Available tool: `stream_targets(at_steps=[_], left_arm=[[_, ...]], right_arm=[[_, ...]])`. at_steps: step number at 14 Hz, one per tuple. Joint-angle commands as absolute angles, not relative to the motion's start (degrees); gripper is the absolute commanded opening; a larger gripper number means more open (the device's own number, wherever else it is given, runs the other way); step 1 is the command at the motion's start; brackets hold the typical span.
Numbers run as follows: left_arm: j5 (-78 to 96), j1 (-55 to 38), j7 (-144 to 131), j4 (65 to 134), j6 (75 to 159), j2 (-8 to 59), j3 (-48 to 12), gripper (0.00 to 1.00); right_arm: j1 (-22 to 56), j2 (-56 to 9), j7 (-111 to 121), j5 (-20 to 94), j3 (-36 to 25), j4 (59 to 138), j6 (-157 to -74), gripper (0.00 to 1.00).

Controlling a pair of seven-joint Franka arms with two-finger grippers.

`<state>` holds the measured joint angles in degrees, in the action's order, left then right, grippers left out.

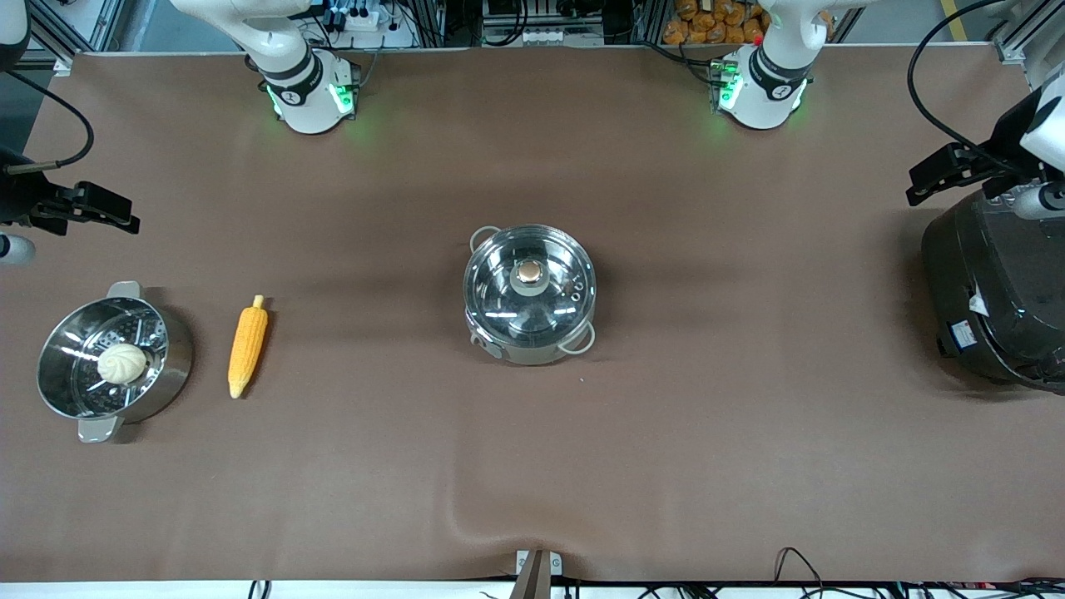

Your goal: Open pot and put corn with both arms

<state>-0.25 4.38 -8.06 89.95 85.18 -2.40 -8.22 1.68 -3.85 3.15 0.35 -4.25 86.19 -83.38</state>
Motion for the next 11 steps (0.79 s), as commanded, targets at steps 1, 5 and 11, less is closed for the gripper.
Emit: stream_targets(at_steps=[1, 5, 11], left_arm=[[-0.3, 4.3, -7.7, 87.9, 83.8, -1.6, -8.9, 1.0], [6.3, 4.0, -5.1, 86.5, 84.5, 2.9, -9.1, 1.0], [4.4, -16.0, -30.7, 82.7, 101.5, 15.7, -11.9, 1.0]], right_arm=[[1.1, -3.9, 3.0, 1.1, -3.9, 86.0, -83.2, 1.0], [1.1, -3.9, 3.0, 1.1, -3.9, 86.0, -83.2, 1.0], [1.7, -5.8, 3.1, 1.0, -3.9, 85.8, -83.5, 1.0]])
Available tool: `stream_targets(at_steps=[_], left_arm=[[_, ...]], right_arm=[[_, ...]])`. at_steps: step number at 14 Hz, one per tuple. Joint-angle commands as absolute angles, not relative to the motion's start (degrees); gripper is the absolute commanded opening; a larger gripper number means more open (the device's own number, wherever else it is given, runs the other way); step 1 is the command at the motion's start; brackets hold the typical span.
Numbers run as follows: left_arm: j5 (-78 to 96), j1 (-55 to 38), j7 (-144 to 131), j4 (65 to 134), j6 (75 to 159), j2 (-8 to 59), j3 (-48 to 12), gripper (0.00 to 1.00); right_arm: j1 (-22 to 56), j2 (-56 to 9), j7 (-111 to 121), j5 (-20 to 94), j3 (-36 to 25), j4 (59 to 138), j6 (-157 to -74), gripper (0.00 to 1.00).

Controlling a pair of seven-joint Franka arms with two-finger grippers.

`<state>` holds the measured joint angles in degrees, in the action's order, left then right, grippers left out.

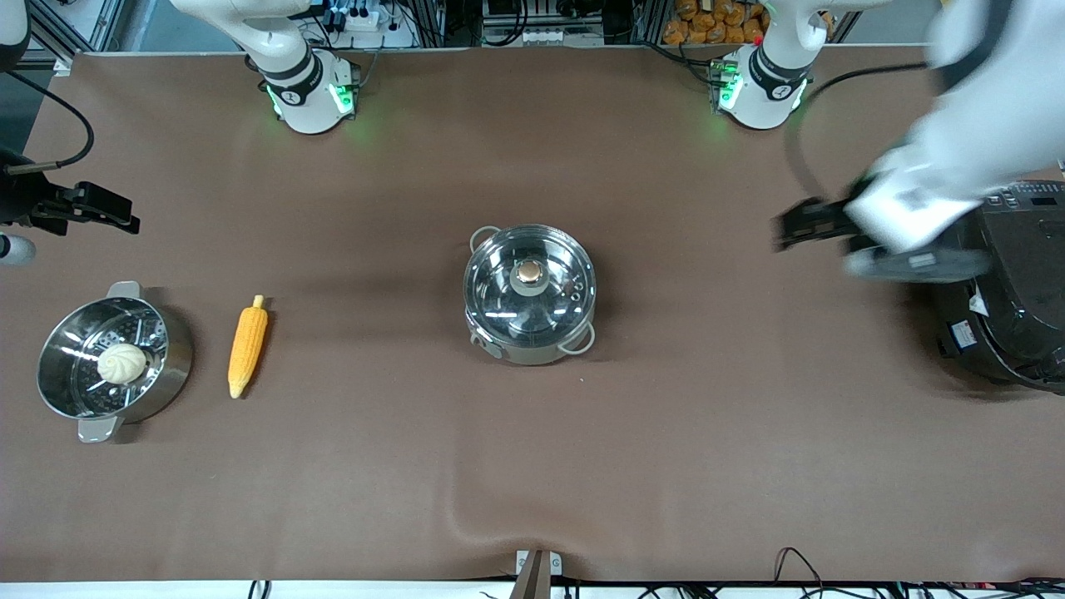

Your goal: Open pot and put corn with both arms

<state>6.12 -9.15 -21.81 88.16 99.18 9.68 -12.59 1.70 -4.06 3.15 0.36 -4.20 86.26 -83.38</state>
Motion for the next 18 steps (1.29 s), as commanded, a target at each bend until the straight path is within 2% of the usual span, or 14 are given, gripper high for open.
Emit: stream_targets(at_steps=[1, 3, 6, 10, 12, 14, 18], left_arm=[[3.3, -18.5, -37.9, 80.4, 101.9, 18.9, -11.9, 1.0], [-0.8, -25.4, -53.2, 78.4, 105.5, 24.3, -11.4, 1.0], [-4.3, -31.8, -67.8, 77.0, 107.0, 28.6, -10.7, 1.0], [-4.4, -35.2, -74.6, 76.8, 109.9, 32.0, -10.5, 1.0], [-4.4, -36.5, -75.8, 76.9, 110.7, 33.7, -10.5, 1.0], [-4.5, -37.5, -77.2, 76.8, 113.1, 35.2, -10.4, 1.0], [-4.5, -42.2, -79.8, 76.6, 117.4, 38.0, -5.7, 0.95]], right_arm=[[1.9, -8.1, 3.1, 0.8, -3.8, 85.4, -83.8, 1.0], [2.1, -11.9, 3.1, 1.0, -3.7, 83.2, -86.2, 1.0], [1.5, -16.3, 3.2, 1.1, -3.7, 83.1, -89.8, 1.0], [1.8, -27.0, 3.3, 0.7, -3.7, 83.1, -98.5, 1.0], [1.2, -29.1, 5.4, 1.2, -3.7, 83.1, -102.7, 1.0], [0.3, -31.5, 6.3, 1.5, -3.7, 83.1, -103.4, 1.0], [-2.0, -36.4, 6.6, 4.3, -3.8, 83.2, -108.6, 1.0]])
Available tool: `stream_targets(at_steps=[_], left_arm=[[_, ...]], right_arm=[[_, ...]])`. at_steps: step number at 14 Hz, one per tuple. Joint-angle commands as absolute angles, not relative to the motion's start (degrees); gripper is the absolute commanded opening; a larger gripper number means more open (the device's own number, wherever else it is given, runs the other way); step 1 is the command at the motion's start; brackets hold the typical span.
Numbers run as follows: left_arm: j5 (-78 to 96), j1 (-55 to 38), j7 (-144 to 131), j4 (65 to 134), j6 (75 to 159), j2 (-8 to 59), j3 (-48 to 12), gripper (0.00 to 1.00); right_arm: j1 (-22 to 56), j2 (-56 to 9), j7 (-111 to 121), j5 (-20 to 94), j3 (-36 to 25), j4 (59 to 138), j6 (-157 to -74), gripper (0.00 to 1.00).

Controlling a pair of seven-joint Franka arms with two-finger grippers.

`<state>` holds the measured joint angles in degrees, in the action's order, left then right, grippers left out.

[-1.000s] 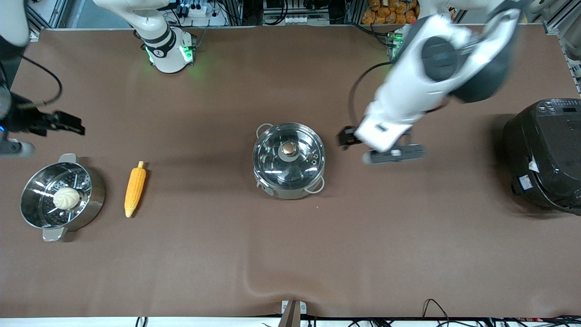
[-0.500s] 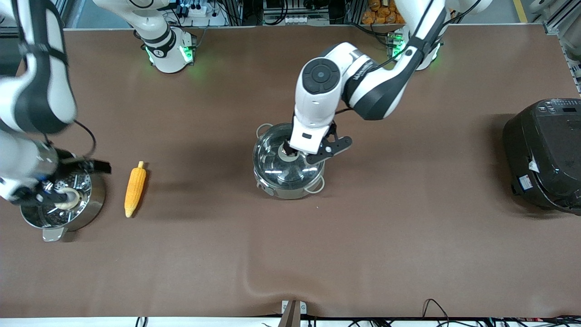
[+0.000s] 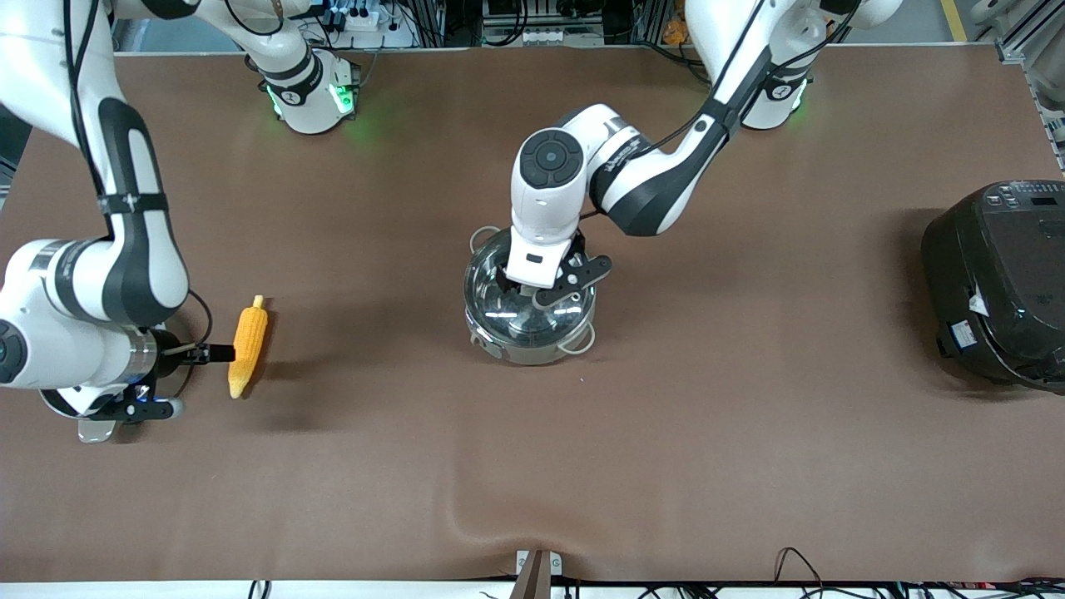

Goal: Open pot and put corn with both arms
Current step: 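Grasp the lid knob with the left gripper while the right gripper grasps the corn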

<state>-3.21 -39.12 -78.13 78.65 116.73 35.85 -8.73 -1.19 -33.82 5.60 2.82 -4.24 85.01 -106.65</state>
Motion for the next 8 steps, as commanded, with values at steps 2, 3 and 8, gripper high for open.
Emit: stream_targets(at_steps=[2, 3, 8], left_arm=[[-4.5, -45.0, -80.0, 76.6, 117.3, 38.2, -3.5, 0.85], [-4.5, -45.2, -80.0, 76.6, 116.8, 38.1, -3.4, 0.78], [-4.3, -45.2, -80.0, 76.7, 115.1, 37.5, -3.4, 0.62]], right_arm=[[-2.7, -38.1, 6.5, 4.5, -3.7, 84.3, -111.4, 1.0], [-2.9, -38.2, 6.6, 4.6, -3.7, 85.8, -112.3, 1.0], [-2.5, -38.2, 6.7, 7.3, -3.6, 96.1, -120.3, 1.0]])
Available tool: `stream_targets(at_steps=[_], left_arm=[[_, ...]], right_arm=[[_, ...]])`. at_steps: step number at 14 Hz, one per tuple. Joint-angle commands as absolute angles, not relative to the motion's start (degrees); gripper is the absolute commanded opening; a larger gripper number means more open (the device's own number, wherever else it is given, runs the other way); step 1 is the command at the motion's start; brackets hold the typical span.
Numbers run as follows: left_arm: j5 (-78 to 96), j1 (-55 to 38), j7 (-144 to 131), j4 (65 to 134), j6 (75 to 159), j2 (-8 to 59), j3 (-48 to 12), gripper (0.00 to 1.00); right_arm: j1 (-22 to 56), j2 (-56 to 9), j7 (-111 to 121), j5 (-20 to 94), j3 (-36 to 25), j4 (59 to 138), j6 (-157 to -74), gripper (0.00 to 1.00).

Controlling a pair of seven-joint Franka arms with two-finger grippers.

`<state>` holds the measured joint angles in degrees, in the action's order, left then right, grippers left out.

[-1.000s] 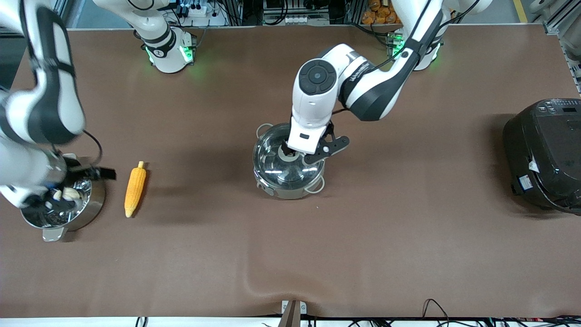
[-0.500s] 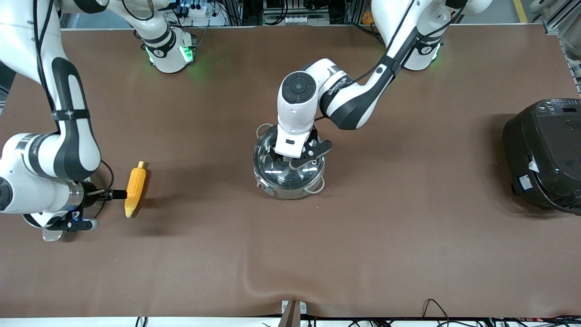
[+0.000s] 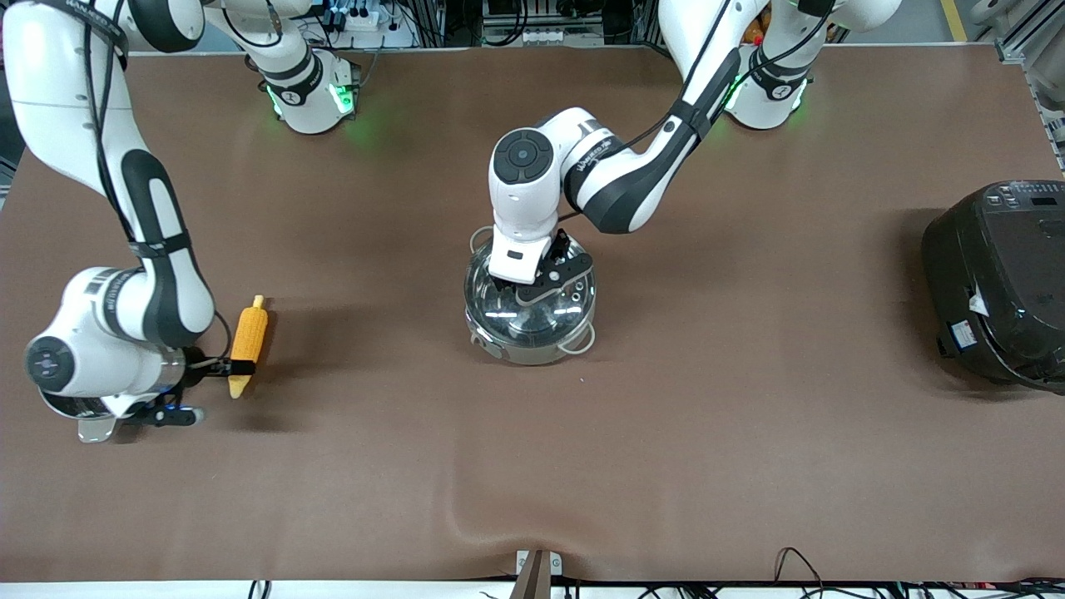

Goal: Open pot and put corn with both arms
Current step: 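Grasp the lid knob with the left gripper while the right gripper grasps the corn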

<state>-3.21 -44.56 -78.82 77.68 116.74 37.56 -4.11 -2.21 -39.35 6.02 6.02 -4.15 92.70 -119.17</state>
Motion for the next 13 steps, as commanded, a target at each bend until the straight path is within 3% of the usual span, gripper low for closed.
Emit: stream_targets(at_steps=[1, 3, 4, 7, 11, 13], left_arm=[[-4.5, -45.2, -79.9, 76.7, 115.0, 37.3, -3.4, 0.45], [-4.4, -45.3, -80.0, 76.8, 114.8, 37.4, -3.4, 0.1], [-4.5, -45.4, -79.9, 76.8, 114.6, 37.4, -3.4, 0.0], [-4.9, -44.3, -78.4, 76.8, 112.0, 35.6, -3.3, 0.0], [-5.6, -35.5, -65.1, 77.1, 106.2, 26.6, -3.5, 0.0], [-4.9, -29.1, -53.8, 77.9, 100.7, 23.4, -3.8, 0.0]], right_arm=[[-2.5, -38.2, 6.9, 7.2, -3.7, 96.4, -119.9, 1.0], [-2.7, -38.2, 8.6, 7.2, -3.7, 97.3, -119.7, 1.0], [-2.7, -38.1, 9.1, 7.2, -3.7, 97.7, -119.7, 1.0], [-2.6, -38.1, 11.3, 6.6, -3.7, 99.4, -119.7, 1.0], [-2.7, -37.4, 12.0, 6.6, -3.8, 100.2, -117.9, 1.0], [-3.0, -37.4, 13.5, 6.5, -3.8, 100.1, -117.7, 0.0]])
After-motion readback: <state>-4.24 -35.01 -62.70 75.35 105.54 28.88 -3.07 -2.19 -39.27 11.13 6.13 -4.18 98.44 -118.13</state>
